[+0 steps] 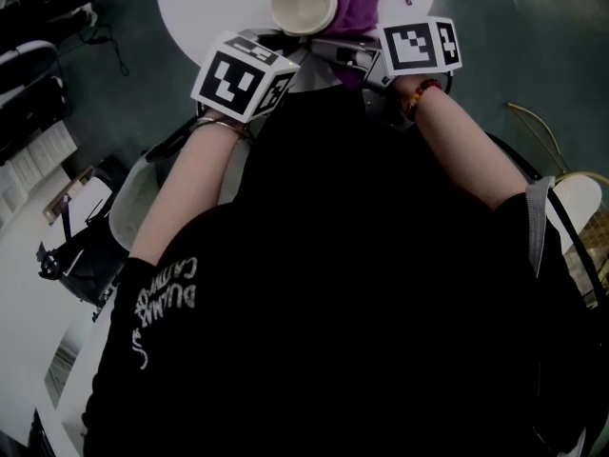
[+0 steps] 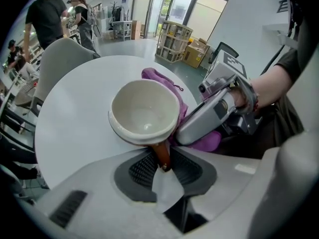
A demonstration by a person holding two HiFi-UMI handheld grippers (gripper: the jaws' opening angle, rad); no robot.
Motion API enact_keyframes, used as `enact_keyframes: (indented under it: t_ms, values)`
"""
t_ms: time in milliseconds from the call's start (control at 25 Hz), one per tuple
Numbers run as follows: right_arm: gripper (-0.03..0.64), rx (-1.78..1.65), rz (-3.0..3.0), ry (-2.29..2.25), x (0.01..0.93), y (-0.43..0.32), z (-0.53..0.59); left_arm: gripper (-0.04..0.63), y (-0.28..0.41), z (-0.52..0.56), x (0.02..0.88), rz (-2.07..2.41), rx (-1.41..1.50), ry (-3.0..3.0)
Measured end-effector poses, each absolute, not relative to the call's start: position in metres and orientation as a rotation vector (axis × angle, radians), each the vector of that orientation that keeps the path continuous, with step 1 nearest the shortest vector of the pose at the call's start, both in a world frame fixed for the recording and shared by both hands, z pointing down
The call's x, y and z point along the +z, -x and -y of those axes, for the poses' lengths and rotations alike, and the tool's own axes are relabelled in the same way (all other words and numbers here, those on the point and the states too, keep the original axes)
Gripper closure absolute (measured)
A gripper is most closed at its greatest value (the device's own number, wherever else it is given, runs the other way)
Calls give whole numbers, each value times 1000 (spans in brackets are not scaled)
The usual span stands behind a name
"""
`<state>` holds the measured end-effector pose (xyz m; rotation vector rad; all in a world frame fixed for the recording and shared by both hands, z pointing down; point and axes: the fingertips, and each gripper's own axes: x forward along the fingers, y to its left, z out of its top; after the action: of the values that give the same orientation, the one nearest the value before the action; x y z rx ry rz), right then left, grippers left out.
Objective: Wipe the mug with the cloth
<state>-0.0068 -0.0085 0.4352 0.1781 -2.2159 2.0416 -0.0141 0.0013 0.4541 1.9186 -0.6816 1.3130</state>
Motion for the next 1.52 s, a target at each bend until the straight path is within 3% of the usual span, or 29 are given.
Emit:
enact_keyframes:
  t_ms: [480,1000,1520]
  values:
    - [589,2072,2107,-281,434,-10,16,515,12,10,444,710,1270,-1932]
    - [591,2343,2437,156,335,10,39,514,27,8,444,782,1190,-1956]
    - [591,2152,2647,223,289,12,46,506,38,-2,455,893,1187,-2039]
